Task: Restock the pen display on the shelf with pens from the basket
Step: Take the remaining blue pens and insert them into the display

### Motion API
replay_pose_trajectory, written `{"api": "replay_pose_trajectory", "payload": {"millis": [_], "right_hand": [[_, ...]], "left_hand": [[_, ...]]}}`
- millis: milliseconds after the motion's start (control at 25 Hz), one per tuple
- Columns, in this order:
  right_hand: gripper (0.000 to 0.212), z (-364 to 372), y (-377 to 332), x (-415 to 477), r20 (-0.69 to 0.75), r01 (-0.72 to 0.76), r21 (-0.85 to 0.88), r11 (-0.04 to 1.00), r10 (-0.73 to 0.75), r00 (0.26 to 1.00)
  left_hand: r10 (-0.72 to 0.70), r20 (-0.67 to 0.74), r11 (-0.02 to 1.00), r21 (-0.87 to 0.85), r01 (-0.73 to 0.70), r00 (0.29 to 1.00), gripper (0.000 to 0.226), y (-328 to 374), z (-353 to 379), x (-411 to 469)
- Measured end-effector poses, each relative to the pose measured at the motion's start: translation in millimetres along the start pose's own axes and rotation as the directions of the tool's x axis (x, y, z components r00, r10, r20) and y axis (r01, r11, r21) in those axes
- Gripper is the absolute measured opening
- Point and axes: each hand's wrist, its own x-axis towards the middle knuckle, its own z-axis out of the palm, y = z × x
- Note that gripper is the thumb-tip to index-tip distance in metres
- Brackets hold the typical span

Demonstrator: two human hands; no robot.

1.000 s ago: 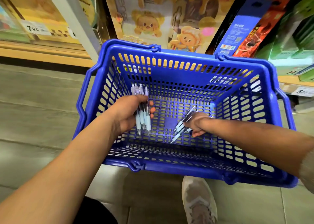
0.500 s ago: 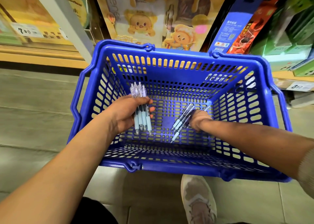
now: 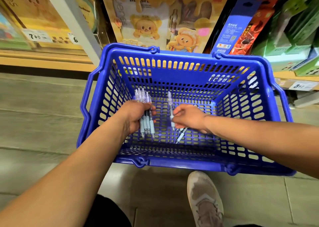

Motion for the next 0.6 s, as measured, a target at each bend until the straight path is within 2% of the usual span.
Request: {"api": "replay_pose_trajectory", "payload": {"millis": [40, 120, 280, 480, 560, 600], "right_hand": [[0.023, 12, -10, -5, 0.068, 0.074, 0.067, 0.995, -0.079, 0.995], [0.025, 32, -27, -13, 0.102, 0.161, 0.104, 0.981, -0.172, 0.980], [0.022, 44, -44, -22, 0.035, 0.233, 0.059, 0.971, -0.235, 0.971], [0.016, 48, -53, -26, 0.141, 0.336, 0.018, 0.942, -0.335, 0.932], [0.008, 39, -53, -17, 0.180, 0.291, 0.031, 0.956, -0.291, 0.939], [0.008, 30, -49, -9, 0.156, 0.249, -0.064, 0.966, -0.236, 0.959]], "left_hand": [[0.004, -0.005, 1.000, 0.000, -0.004, 1.000, 0.016, 0, 0, -1], [0.018, -0.019, 1.000, -0.013, -0.018, 1.000, 0.022, 0, -1, -2], [0.041, -0.032, 0.997, -0.070, -0.043, 0.999, 0.018, 1, -3, -10], [0.036, 0.002, 0.995, -0.094, -0.036, 0.999, 0.018, 2, -11, -15], [0.045, -0.050, 0.997, -0.067, -0.049, 0.998, 0.017, 5, -13, -11], [0.048, -0.076, 0.997, -0.053, -0.052, 0.996, 0.016, 5, -14, -10]]}}
